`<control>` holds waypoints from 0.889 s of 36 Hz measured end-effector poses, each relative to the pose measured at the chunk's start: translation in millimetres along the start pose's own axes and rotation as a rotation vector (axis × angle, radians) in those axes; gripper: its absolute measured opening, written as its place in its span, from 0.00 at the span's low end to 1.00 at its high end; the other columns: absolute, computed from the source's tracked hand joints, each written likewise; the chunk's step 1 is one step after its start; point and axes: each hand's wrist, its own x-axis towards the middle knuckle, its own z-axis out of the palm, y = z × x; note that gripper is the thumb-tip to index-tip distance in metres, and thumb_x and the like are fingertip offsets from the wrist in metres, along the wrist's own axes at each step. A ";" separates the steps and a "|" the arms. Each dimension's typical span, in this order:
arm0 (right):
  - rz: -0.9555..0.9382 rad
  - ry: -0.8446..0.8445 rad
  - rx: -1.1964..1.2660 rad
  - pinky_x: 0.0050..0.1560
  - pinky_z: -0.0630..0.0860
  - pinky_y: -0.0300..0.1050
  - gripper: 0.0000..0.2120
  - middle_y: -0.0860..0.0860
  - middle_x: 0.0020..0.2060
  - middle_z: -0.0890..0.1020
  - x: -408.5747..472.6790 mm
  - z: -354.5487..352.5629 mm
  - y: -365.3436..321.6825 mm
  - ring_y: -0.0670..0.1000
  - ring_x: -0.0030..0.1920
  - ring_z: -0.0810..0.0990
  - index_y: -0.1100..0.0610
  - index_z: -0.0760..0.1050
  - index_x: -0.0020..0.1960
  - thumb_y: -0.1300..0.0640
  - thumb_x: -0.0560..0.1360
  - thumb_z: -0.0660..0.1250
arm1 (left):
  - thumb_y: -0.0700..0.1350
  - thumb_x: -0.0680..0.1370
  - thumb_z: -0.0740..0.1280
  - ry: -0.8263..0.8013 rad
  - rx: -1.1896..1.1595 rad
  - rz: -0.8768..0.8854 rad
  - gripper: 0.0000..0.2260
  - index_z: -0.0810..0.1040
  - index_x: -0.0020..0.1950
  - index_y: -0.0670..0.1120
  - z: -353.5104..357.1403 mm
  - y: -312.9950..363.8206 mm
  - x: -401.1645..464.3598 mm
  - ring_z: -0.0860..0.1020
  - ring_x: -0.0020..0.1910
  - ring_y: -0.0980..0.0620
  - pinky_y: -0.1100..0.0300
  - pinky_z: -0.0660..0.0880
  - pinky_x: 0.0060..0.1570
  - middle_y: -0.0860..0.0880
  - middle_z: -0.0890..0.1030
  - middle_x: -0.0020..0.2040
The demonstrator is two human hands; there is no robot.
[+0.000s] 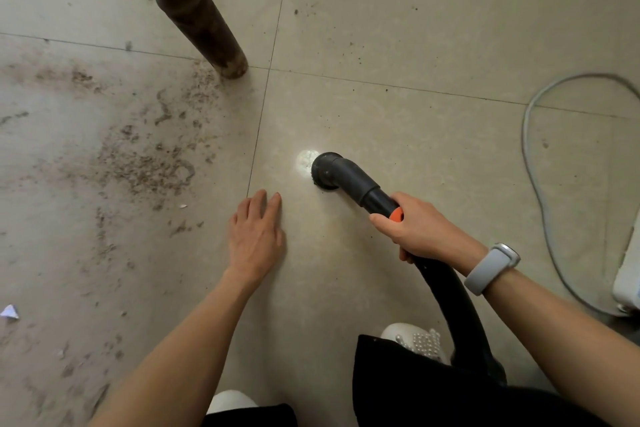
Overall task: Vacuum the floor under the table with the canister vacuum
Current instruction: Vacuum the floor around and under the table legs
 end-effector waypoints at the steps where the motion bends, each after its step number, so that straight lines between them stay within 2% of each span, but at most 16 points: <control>1: 0.004 0.006 0.001 0.34 0.81 0.50 0.13 0.54 0.37 0.78 -0.3 -0.4 0.2 0.56 0.33 0.83 0.55 0.68 0.54 0.46 0.77 0.62 | 0.42 0.67 0.65 0.013 0.016 0.032 0.23 0.75 0.62 0.44 1.4 3.5 -2.1 0.75 0.54 0.38 0.47 0.76 0.46 0.38 0.76 0.60; 3: 0.014 0.030 0.005 0.34 0.81 0.49 0.14 0.54 0.38 0.78 -0.7 -2.9 1.7 0.56 0.33 0.83 0.56 0.68 0.54 0.46 0.77 0.62 | 0.45 0.66 0.61 0.027 0.023 0.130 0.23 0.75 0.61 0.47 5.2 14.5 -6.6 0.71 0.54 0.41 0.49 0.76 0.46 0.40 0.76 0.58; 5: 0.021 0.051 0.016 0.33 0.80 0.47 0.14 0.55 0.38 0.78 -1.4 -6.4 3.9 0.56 0.33 0.83 0.56 0.68 0.54 0.46 0.77 0.62 | 0.44 0.65 0.62 0.013 -0.002 0.171 0.24 0.76 0.61 0.48 8.6 27.9 -9.4 0.68 0.55 0.43 0.48 0.75 0.47 0.40 0.76 0.59; 11: 0.014 0.032 0.012 0.32 0.81 0.48 0.13 0.55 0.37 0.78 -2.3 -7.8 8.1 0.55 0.31 0.83 0.56 0.69 0.53 0.47 0.77 0.62 | 0.43 0.65 0.66 -0.023 0.006 0.092 0.24 0.79 0.61 0.51 6.5 51.0 3.3 0.70 0.56 0.42 0.48 0.75 0.49 0.40 0.76 0.60; 14: 0.013 0.030 0.016 0.32 0.81 0.49 0.14 0.55 0.37 0.78 -1.3 -8.9 8.9 0.56 0.31 0.83 0.56 0.69 0.53 0.46 0.77 0.62 | 0.43 0.64 0.64 -0.014 0.005 0.095 0.24 0.79 0.60 0.52 5.0 49.7 13.0 0.69 0.55 0.43 0.47 0.75 0.48 0.40 0.77 0.60; 18: 0.015 0.028 0.024 0.34 0.81 0.50 0.14 0.56 0.36 0.79 -0.8 -9.3 9.5 0.57 0.32 0.83 0.57 0.69 0.52 0.46 0.77 0.62 | 0.43 0.66 0.62 -0.038 0.008 0.100 0.23 0.79 0.60 0.53 2.0 46.3 18.5 0.74 0.54 0.40 0.47 0.75 0.48 0.41 0.76 0.60; 22: 0.014 0.033 0.036 0.34 0.81 0.50 0.14 0.56 0.35 0.79 -0.2 -9.7 10.4 0.58 0.32 0.83 0.57 0.69 0.52 0.46 0.77 0.62 | 0.46 0.69 0.55 -0.036 0.003 0.152 0.23 0.79 0.60 0.51 4.6 45.8 15.7 0.70 0.56 0.41 0.47 0.75 0.50 0.41 0.76 0.61; 28: 0.014 0.031 0.037 0.34 0.81 0.51 0.14 0.57 0.36 0.79 -0.1 -9.7 10.5 0.58 0.33 0.83 0.57 0.69 0.52 0.46 0.77 0.62 | 0.45 0.69 0.55 -0.018 0.001 0.140 0.24 0.79 0.61 0.51 7.0 48.6 11.8 0.66 0.59 0.42 0.46 0.74 0.53 0.41 0.76 0.61; 32: 0.008 0.026 0.043 0.33 0.81 0.50 0.14 0.56 0.36 0.79 0.2 -9.5 10.7 0.57 0.32 0.83 0.57 0.69 0.53 0.46 0.77 0.62 | 0.45 0.68 0.57 -0.008 -0.013 0.112 0.22 0.79 0.60 0.51 4.4 51.1 16.2 0.66 0.57 0.44 0.46 0.74 0.51 0.42 0.77 0.60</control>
